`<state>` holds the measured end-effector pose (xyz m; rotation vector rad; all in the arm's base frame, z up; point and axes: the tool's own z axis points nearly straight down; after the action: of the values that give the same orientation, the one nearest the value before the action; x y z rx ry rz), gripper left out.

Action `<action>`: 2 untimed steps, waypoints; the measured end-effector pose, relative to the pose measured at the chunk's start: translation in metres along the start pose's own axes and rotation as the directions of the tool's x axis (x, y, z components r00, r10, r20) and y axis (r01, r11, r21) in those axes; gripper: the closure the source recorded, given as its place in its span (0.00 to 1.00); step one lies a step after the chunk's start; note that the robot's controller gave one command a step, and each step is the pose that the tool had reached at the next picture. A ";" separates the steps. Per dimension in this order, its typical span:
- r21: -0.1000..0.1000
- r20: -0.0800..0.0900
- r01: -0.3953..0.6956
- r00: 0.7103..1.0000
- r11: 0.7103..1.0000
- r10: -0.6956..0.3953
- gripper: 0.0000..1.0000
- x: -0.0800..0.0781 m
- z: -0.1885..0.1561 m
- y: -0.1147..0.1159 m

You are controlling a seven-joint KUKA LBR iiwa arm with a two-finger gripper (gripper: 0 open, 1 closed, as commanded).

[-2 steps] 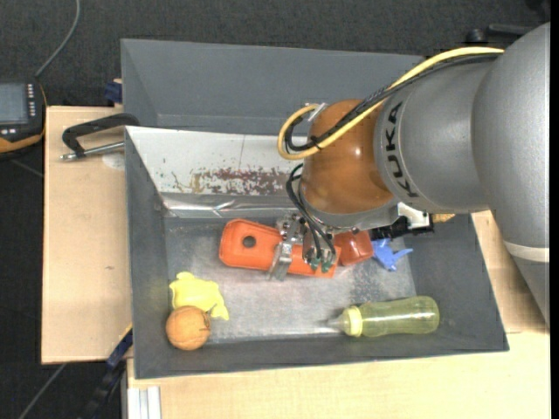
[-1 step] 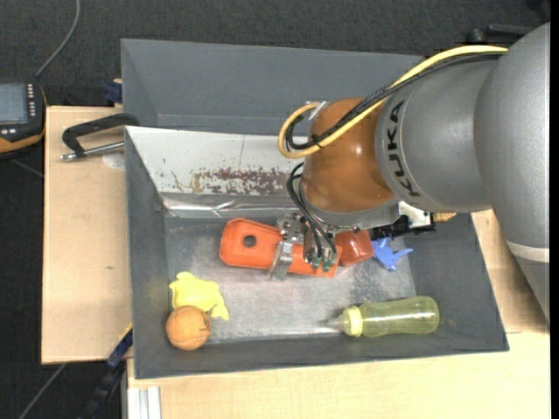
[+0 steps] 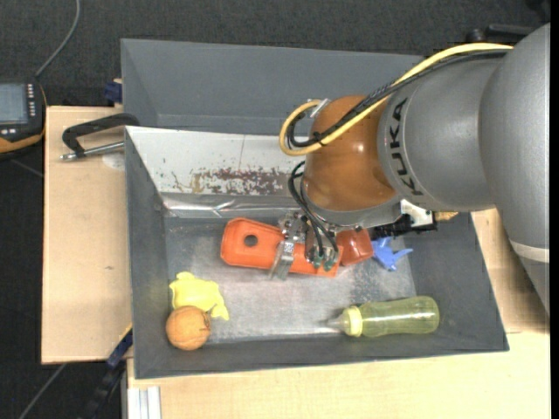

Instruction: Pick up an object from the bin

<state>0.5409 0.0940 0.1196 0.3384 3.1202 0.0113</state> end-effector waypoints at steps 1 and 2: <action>0.001 -0.003 0.000 1.000 1.000 0.000 1.00 0.001 -0.026 0.000; -0.001 0.003 0.000 1.000 1.000 0.000 1.00 -0.001 -0.045 0.001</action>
Offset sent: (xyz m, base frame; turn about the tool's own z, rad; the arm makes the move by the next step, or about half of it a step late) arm 0.0001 -0.0001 0.0126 0.0000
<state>0.5415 0.0941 0.1647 0.3377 3.1170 0.0129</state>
